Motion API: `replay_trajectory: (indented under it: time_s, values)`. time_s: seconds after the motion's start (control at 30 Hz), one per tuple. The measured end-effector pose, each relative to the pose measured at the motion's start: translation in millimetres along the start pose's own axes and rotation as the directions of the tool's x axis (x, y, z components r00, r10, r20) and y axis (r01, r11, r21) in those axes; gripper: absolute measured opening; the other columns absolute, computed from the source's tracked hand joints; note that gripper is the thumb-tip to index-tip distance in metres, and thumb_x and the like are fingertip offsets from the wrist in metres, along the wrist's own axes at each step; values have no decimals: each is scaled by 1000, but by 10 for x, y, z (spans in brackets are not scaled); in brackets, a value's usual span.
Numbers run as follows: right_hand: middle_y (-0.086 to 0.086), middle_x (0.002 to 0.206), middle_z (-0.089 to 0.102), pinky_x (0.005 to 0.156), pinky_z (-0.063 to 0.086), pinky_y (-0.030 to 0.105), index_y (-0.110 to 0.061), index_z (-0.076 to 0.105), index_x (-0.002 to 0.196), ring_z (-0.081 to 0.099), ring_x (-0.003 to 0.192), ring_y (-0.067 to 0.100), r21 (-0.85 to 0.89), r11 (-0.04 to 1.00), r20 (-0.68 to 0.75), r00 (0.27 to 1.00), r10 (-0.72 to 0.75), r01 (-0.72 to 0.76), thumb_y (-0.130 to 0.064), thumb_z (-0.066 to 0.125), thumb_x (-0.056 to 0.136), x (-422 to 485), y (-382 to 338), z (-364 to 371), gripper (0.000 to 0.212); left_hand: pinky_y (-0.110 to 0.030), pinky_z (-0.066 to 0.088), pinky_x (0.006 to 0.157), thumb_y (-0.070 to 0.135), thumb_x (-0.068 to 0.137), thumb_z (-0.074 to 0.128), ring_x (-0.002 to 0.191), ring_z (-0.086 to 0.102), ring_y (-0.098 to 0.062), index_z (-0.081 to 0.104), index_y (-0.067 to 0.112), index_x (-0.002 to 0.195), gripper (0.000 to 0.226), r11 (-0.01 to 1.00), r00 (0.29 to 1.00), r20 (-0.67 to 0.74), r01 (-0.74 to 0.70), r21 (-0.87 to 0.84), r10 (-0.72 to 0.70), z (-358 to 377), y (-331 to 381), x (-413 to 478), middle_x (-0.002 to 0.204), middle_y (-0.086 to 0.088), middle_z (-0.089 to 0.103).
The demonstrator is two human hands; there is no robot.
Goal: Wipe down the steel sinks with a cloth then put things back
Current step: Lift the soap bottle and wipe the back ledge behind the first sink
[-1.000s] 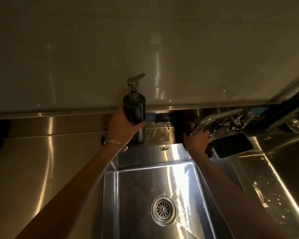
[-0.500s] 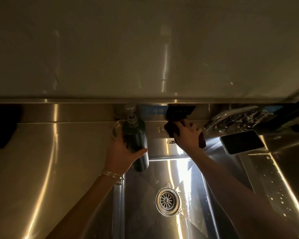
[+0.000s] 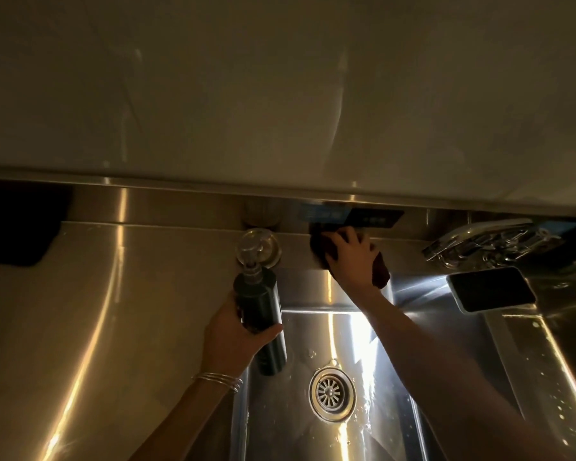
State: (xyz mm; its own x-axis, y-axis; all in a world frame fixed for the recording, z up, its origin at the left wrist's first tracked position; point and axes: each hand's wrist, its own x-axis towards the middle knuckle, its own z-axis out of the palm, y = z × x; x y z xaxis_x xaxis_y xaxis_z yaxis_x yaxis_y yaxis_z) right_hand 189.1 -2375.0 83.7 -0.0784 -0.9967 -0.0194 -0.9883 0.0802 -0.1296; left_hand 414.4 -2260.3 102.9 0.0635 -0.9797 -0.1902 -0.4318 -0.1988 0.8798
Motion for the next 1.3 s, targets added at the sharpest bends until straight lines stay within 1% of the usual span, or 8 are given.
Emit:
replay_trajectory:
  time_s: [0.23, 0.43, 0.6, 0.73, 0.83, 1.07, 1.23, 1.3]
  values:
    - [7, 131, 52, 100, 33, 52, -25, 61, 122, 45, 120, 37, 0, 980, 91, 976, -199, 199, -35, 66, 84, -164, 186, -81, 39, -21, 43, 77, 24, 59, 87, 85, 57, -10, 56, 16, 110, 61, 1000, 1000, -13, 18, 18, -18, 106, -44, -28, 99, 3, 64]
    - [-2, 89, 70, 65, 51, 44, -30, 74, 84, 66, 79, 28, -86, 824, 43, 829, -558, 560, -39, 90, 46, -854, 405, -113, 43, -27, 46, 80, 22, 58, 88, 89, 60, -15, 55, 17, 109, 61, 1000, 999, 29, 20, 6, -20, 185, -27, -36, 102, 0, 65]
    - [9, 104, 68, 81, 46, 53, -21, 73, 100, 62, 95, 40, 46, 943, -126, 939, -321, 329, -27, 87, 61, -596, 144, -184, 42, -26, 46, 80, 31, 55, 89, 93, 64, -20, 55, 19, 109, 65, 994, 1000, 28, -16, 111, 13, 218, -71, -84, 103, 0, 67]
    - [2, 138, 45, 105, 28, 52, -33, 50, 132, 36, 128, 34, 24, 975, 46, 974, -223, 222, -36, 58, 90, -154, -181, -131, 43, -24, 44, 73, 44, 53, 87, 89, 63, -20, 57, 19, 109, 69, 955, 996, -15, -77, 286, 84, 223, -66, -102, 100, -1, 67]
    - [0, 140, 40, 105, 29, 54, -35, 45, 134, 33, 130, 35, -71, 976, 79, 976, -200, 206, -39, 52, 92, -110, -45, -16, 43, -21, 41, 70, 48, 52, 85, 86, 61, -16, 57, 21, 106, 67, 931, 992, -12, -115, 347, 126, 219, -57, -92, 98, 2, 64]
    - [6, 140, 41, 101, 28, 51, -29, 52, 127, 36, 120, 41, 1, 940, -76, 937, 340, -341, -34, 58, 87, -168, 417, -46, 41, -21, 42, 75, 45, 53, 86, 90, 61, -15, 56, 19, 109, 69, 941, 994, 47, -112, 320, 102, 223, -77, -106, 102, 0, 64]
    - [4, 142, 40, 106, 25, 49, -32, 47, 133, 36, 126, 37, -36, 982, 27, 983, -182, 183, -38, 57, 89, -283, 68, 88, 45, -25, 46, 83, 43, 58, 84, 97, 58, -16, 55, 18, 111, 66, 944, 990, 104, -121, 306, 93, 278, 13, -115, 107, -2, 62]
    - [3, 142, 40, 103, 28, 49, -32, 47, 133, 38, 124, 37, -46, 987, 36, 988, -150, 152, -37, 56, 90, -176, 309, 5, 44, -25, 45, 81, 42, 57, 85, 96, 59, -17, 56, 16, 109, 65, 948, 991, 88, -119, 296, 97, 277, 33, -113, 106, -2, 63]
